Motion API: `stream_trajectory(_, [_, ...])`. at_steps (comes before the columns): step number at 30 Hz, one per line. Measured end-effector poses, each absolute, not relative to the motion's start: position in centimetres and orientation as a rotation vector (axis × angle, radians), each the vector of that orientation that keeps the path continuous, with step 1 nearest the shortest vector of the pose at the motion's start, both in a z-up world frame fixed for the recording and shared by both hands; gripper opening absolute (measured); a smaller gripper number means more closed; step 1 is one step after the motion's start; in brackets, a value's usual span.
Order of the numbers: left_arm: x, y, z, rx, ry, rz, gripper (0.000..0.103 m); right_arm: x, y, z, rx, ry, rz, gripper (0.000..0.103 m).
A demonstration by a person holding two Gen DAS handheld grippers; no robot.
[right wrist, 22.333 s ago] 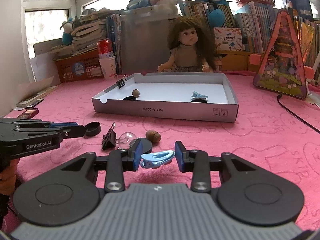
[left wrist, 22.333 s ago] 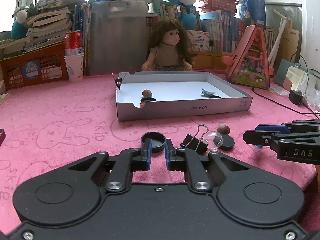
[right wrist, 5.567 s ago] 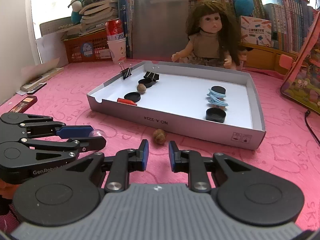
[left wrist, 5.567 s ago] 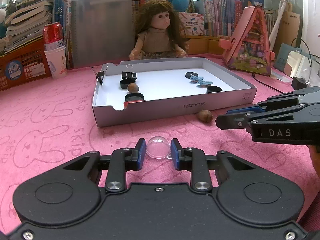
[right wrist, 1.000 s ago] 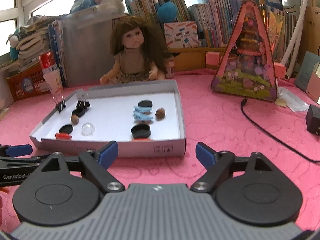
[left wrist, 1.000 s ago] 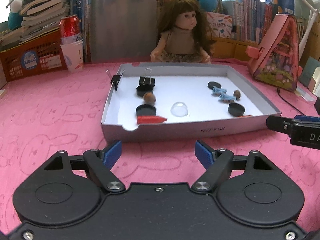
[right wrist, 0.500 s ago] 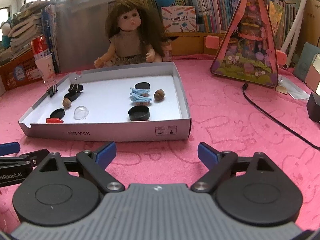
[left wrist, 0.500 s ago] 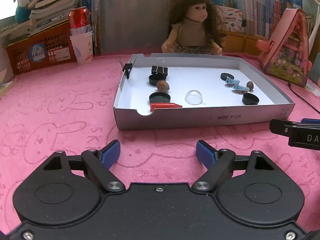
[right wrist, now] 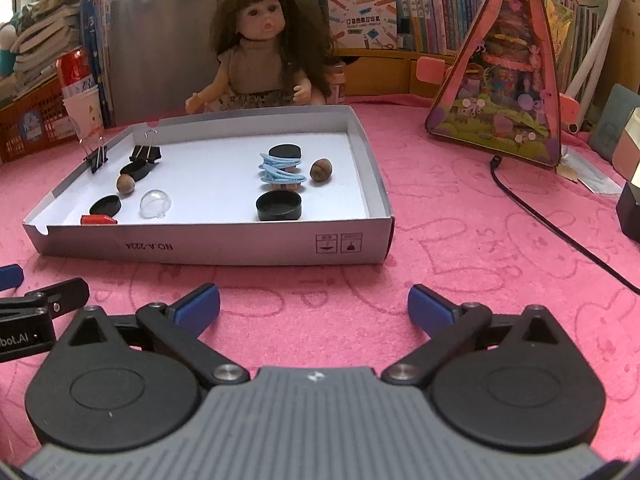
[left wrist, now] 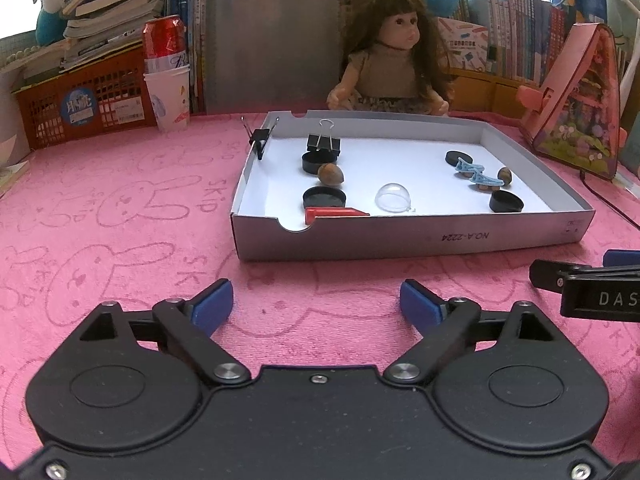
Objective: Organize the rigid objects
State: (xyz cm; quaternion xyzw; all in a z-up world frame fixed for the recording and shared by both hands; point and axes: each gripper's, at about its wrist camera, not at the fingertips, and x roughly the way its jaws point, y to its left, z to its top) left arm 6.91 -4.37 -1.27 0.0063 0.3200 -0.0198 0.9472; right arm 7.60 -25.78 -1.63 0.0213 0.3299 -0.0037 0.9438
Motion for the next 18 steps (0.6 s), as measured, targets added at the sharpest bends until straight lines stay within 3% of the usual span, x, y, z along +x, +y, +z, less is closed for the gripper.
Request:
stream_trajectory(8, [7.21, -4.26, -1.42, 0.008, 0.666, -0.025, 0.100, 7.72, -25.35, -1.79, 0.016, 0.682, -0.016, 0.103])
stream_trajectory(18, [7.38, -4.26, -1.48, 0.007, 0.671, -0.017, 0.102, 7.70, -25.22, -1.86, 0.011, 0.682, -0.018, 0.103])
